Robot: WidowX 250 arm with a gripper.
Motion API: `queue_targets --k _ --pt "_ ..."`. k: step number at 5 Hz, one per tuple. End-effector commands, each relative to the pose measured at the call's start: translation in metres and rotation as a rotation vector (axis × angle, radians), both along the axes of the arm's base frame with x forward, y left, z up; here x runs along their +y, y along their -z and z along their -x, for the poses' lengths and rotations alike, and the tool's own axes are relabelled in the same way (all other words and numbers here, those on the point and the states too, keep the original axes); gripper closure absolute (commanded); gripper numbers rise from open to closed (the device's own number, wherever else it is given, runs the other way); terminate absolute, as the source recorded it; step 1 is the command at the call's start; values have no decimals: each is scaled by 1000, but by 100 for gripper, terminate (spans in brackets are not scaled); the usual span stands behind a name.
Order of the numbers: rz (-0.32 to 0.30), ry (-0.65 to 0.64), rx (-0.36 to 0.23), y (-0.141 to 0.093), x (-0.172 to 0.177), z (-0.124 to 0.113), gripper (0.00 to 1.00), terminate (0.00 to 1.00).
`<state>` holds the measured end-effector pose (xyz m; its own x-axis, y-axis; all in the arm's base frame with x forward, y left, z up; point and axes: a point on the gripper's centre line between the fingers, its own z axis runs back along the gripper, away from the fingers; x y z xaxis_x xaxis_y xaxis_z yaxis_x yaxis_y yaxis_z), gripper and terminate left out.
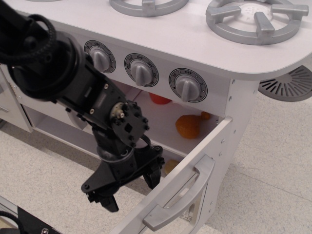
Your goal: Open oven
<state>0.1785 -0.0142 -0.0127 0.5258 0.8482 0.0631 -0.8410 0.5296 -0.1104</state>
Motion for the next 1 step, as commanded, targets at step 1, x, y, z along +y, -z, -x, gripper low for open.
queue_targets --k 1 --pt "5 -4 -41 -14 2 -20 0 100"
